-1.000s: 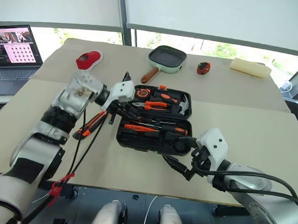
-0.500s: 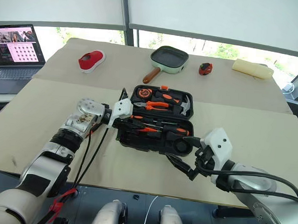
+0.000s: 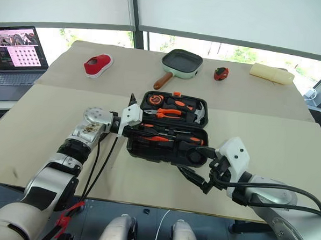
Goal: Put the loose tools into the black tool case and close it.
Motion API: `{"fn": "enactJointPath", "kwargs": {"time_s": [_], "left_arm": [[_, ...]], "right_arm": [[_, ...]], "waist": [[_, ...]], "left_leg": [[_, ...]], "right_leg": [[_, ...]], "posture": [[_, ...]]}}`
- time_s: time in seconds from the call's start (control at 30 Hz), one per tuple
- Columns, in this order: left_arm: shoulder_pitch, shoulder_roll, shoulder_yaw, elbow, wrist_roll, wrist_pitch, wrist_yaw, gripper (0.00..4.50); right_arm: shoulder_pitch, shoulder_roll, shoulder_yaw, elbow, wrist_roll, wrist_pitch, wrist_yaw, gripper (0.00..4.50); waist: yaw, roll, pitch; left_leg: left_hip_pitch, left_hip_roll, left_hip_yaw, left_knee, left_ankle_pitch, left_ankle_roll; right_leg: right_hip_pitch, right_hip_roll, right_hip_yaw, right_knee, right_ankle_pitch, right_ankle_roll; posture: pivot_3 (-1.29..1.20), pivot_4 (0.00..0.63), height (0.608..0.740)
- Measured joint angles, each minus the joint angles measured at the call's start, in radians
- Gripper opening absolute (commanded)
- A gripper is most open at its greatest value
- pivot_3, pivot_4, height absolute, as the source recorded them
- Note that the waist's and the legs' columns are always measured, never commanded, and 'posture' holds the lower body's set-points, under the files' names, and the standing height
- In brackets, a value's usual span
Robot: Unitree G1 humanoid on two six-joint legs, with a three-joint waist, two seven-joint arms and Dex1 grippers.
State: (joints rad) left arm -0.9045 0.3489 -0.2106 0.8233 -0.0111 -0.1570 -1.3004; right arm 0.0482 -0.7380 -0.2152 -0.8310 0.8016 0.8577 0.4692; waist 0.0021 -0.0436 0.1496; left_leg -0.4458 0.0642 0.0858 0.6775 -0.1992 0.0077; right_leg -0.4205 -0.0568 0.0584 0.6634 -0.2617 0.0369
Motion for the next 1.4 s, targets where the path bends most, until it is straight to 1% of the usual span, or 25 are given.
{"fn": "enactJointPath", "kwargs": {"time_s": [0.27,0.6,0.7,0.73,0.8,0.87,0.9,0.93,0.97,1.03,1.07,1.13,1.2,1.3,1.4], "left_arm": [[-0.023,-0.005,-0.011,0.077,0.036,-0.071,0.024,0.10],[-0.026,0.001,-0.009,0.086,0.047,-0.095,0.023,0.10],[-0.011,0.040,0.013,0.039,0.025,-0.026,0.018,0.82],[0.013,0.065,0.034,-0.007,0.005,0.020,0.014,1.23],[0.095,0.141,0.091,-0.171,-0.061,0.147,0.010,2.00],[0.216,0.236,0.170,-0.414,-0.132,0.307,0.032,2.77],[0.241,0.254,0.193,-0.468,-0.149,0.344,0.039,3.04],[0.291,0.286,0.230,-0.568,-0.176,0.413,0.061,3.49],[0.360,0.321,0.276,-0.678,-0.204,0.482,0.088,3.79],[0.479,0.371,0.349,-0.822,-0.245,0.589,0.132,4.43],[0.567,0.402,0.405,-0.896,-0.267,0.636,0.155,4.43],[0.699,0.442,0.488,-0.962,-0.272,0.700,0.196,4.43],[0.755,0.456,0.536,-0.967,-0.271,0.727,0.229,4.43],[0.780,0.496,0.554,-0.938,-0.264,0.746,0.269,4.43],[0.729,0.520,0.524,-0.917,-0.266,0.799,0.287,4.43]], "right_arm": [[0.000,0.000,0.000,0.000,0.006,0.000,-0.002,4.50],[-0.002,-0.001,0.000,0.001,0.007,0.000,-0.012,4.50],[-0.038,-0.006,0.005,0.018,0.006,0.000,-0.008,4.50],[-0.053,-0.012,0.009,0.025,0.005,0.000,-0.001,4.50],[-0.088,-0.025,0.021,0.042,-0.001,-0.001,0.016,4.50],[-0.140,-0.035,0.055,0.070,-0.009,-0.006,0.050,4.50],[-0.146,-0.037,0.058,0.078,-0.012,-0.009,0.058,4.50],[-0.162,-0.040,0.070,0.092,-0.018,-0.014,0.072,4.50],[-0.187,-0.041,0.090,0.108,-0.025,-0.019,0.089,4.50],[-0.209,-0.046,0.103,0.133,-0.036,-0.027,0.116,4.50],[-0.237,-0.046,0.121,0.155,-0.038,-0.031,0.137,4.50],[-0.270,-0.049,0.139,0.189,-0.045,-0.044,0.175,4.50],[-0.297,-0.052,0.160,0.217,-0.054,-0.053,0.204,4.50],[-0.353,-0.051,0.200,0.257,-0.079,-0.072,0.248,4.50],[-0.366,-0.040,0.221,0.283,-0.102,-0.087,0.268,4.50]], "waist": [[0.000,0.000,0.000],[-0.001,0.000,0.000],[-0.012,0.000,0.000],[-0.017,0.000,0.000],[-0.030,0.000,0.000],[-0.041,0.001,0.000],[-0.040,0.001,0.000],[-0.039,0.001,0.000],[-0.039,0.001,0.000],[-0.036,0.001,0.000],[-0.037,0.000,0.000],[-0.034,0.001,0.000],[-0.021,0.001,0.001],[-0.006,0.000,0.001],[0.008,0.000,0.001]], "left_leg": [[0.000,0.000,0.000,0.000,0.000,0.000],[0.001,0.000,0.000,0.000,0.000,0.000],[0.001,0.001,0.000,0.000,0.000,0.000],[0.001,0.001,0.000,-0.001,0.000,0.000],[0.001,0.003,-0.001,-0.002,0.000,0.000],[0.001,0.004,-0.003,-0.003,0.000,0.000],[0.001,0.004,-0.003,-0.003,0.000,0.000],[0.001,0.003,-0.003,-0.003,0.000,0.000],[0.001,0.003,-0.003,-0.003,0.000,0.000],[0.002,0.003,-0.003,-0.003,0.000,0.000],[0.003,0.003,-0.003,-0.003,0.000,0.000],[0.004,0.003,-0.001,-0.003,0.000,0.000],[0.005,0.003,0.001,-0.003,0.000,0.000],[0.005,0.003,0.003,-0.002,0.000,-0.001],[0.004,0.003,0.003,-0.002,0.000,-0.001]], "right_leg": [[0.000,0.000,0.000,0.000,0.000,0.000],[0.001,0.000,0.000,0.000,0.000,0.000],[0.000,0.001,0.000,0.001,0.000,0.000],[0.000,0.001,0.000,0.001,0.000,0.000],[-0.002,0.002,0.001,0.001,0.000,-0.001],[-0.002,0.002,0.001,0.001,0.000,-0.001],[-0.002,0.002,0.001,0.001,0.000,-0.001],[-0.001,0.001,0.000,0.001,0.000,-0.001],[-0.001,0.001,0.000,0.001,0.000,-0.001],[0.000,0.000,0.001,0.001,0.000,-0.001],[0.000,0.000,0.001,0.001,0.000,-0.001],[0.000,-0.001,0.000,0.001,0.000,-0.001],[0.000,-0.001,-0.001,0.001,0.000,-0.001],[0.000,-0.002,-0.002,0.000,0.000,-0.002],[0.000,-0.002,-0.002,-0.001,0.000,-0.002]], "posture": [[0.00,0.150,0.740],[0.00,0.150,0.740],[0.00,0.150,0.740],[0.00,0.150,0.740],[0.00,0.150,0.740],[0.00,0.150,0.740],[0.00,0.150,0.740],[0.00,0.150,0.740],[0.00,0.150,0.740],[0.00,0.150,0.740],[0.00,0.150,0.740],[0.00,0.150,0.740],[0.00,0.150,0.740],[0.00,0.150,0.740],[0.00,0.150,0.740]]}}
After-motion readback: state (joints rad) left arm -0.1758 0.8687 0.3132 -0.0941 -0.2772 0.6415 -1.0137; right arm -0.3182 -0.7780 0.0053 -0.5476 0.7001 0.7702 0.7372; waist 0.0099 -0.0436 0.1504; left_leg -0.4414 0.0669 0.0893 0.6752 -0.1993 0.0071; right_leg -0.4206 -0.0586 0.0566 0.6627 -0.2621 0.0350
